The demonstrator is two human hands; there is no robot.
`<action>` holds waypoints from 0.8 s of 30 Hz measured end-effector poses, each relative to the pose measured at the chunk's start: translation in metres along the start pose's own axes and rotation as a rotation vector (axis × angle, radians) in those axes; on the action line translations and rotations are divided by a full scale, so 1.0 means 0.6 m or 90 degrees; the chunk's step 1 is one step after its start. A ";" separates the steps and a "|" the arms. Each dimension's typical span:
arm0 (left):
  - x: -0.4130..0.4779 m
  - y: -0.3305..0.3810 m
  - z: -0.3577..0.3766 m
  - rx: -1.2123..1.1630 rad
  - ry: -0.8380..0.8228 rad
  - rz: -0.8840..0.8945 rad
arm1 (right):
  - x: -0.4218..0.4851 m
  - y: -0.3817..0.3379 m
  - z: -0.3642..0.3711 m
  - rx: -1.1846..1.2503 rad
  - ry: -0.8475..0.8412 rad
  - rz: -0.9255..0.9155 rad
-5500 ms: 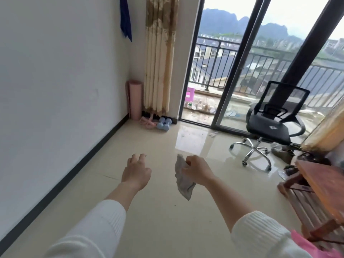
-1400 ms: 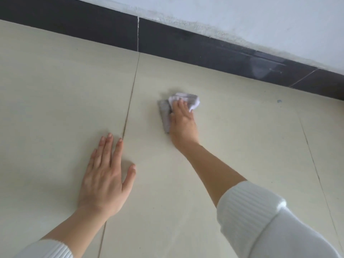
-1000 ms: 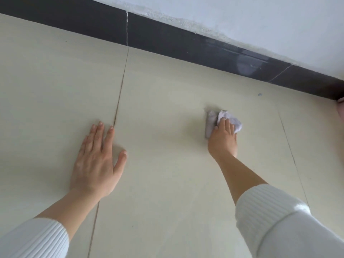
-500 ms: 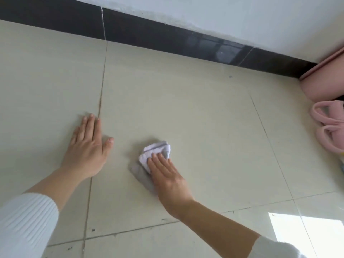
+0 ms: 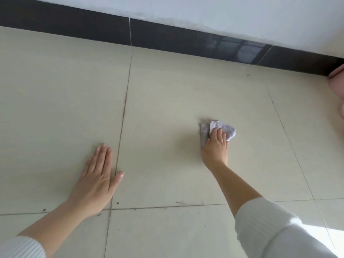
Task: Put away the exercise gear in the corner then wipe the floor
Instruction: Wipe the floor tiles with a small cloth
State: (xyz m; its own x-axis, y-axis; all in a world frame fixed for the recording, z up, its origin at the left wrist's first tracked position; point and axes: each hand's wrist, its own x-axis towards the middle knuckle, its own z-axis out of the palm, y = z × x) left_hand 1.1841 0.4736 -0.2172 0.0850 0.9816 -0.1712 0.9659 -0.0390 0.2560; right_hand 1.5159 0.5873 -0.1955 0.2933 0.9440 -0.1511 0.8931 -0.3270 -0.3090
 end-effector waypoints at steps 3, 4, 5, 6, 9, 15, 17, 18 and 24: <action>-0.003 0.008 -0.002 0.000 -0.001 -0.012 | -0.049 -0.029 0.020 0.089 0.019 -0.053; -0.001 0.010 -0.002 -0.006 -0.003 -0.016 | -0.071 -0.038 0.027 0.110 0.021 -0.101; -0.001 0.011 -0.003 -0.012 -0.006 -0.020 | -0.099 -0.047 0.036 0.120 0.017 -0.161; -0.001 0.012 -0.003 -0.015 -0.013 -0.022 | -0.135 -0.055 0.049 0.122 0.010 -0.232; -0.008 0.007 -0.002 -0.011 -0.008 -0.012 | -0.243 -0.061 0.080 0.099 -0.052 -0.482; -0.027 -0.028 -0.007 0.004 0.002 -0.035 | -0.177 0.009 0.046 -0.022 -0.129 -0.724; -0.028 -0.029 -0.005 0.002 0.008 -0.048 | -0.104 0.031 0.029 -0.005 -0.040 -0.534; -0.029 -0.029 -0.004 0.003 0.014 -0.047 | -0.070 0.037 0.021 0.007 -0.002 -0.429; -0.029 -0.030 -0.001 0.023 0.038 -0.032 | 0.040 -0.044 0.017 0.075 0.072 0.024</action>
State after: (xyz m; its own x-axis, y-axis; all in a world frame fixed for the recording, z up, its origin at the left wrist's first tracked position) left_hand 1.1651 0.4575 -0.2183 0.0226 0.9918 -0.1255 0.9769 0.0047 0.2135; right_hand 1.4958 0.6185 -0.2004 0.3686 0.9276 -0.0604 0.8362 -0.3593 -0.4143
